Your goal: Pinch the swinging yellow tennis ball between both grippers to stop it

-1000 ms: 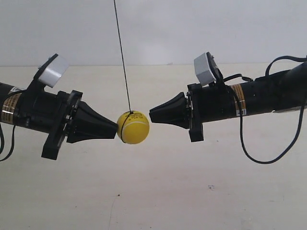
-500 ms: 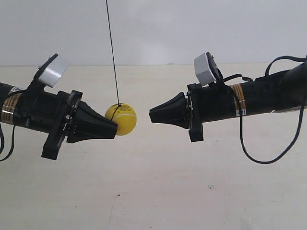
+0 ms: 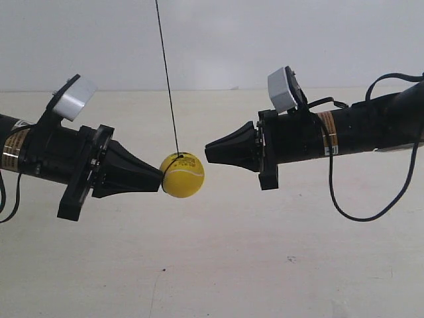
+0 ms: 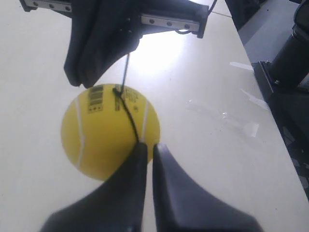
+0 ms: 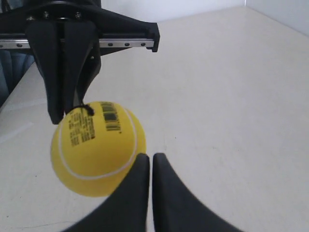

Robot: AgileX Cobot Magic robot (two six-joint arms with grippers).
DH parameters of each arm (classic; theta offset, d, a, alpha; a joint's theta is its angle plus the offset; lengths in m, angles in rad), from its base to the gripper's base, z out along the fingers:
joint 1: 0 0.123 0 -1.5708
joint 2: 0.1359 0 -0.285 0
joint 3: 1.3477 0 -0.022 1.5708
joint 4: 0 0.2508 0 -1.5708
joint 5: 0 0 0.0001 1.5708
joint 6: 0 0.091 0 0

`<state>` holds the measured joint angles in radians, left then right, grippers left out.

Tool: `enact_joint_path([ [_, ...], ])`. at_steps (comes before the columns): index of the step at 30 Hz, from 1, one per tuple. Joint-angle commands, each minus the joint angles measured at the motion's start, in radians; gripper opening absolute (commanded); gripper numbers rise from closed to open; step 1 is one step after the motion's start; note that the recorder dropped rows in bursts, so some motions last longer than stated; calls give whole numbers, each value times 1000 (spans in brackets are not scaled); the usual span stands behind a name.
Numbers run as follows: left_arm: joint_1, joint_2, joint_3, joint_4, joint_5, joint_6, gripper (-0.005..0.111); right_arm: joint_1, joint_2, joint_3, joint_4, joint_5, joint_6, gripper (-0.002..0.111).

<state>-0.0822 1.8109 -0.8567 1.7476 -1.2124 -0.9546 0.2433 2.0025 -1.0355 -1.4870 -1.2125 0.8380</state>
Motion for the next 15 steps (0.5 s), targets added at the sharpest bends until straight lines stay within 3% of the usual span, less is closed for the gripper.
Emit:
enact_joint_path([
  [1,-8,4,-5,-3,-9,6,5,1,0,-2,-1,-9,-10,0],
  [15,-8,4,-5,-3,15,6,5,45,82,-53,-6,-9,17,0],
])
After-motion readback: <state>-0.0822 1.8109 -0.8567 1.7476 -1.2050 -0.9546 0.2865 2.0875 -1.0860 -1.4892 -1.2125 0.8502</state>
